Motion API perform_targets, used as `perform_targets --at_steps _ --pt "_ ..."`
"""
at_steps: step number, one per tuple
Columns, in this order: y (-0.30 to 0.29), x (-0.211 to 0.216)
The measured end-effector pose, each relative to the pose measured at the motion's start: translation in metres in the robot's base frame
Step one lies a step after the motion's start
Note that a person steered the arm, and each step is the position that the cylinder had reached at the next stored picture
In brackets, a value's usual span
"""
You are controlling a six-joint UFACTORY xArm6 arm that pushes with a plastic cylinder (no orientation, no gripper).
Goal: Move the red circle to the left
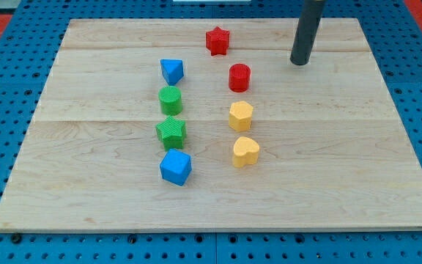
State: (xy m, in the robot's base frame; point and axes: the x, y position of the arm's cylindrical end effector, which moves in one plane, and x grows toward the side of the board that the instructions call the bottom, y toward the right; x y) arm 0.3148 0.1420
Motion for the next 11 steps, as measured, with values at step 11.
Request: perform_targets --at_steps 11 --pt "-0.052 0.037"
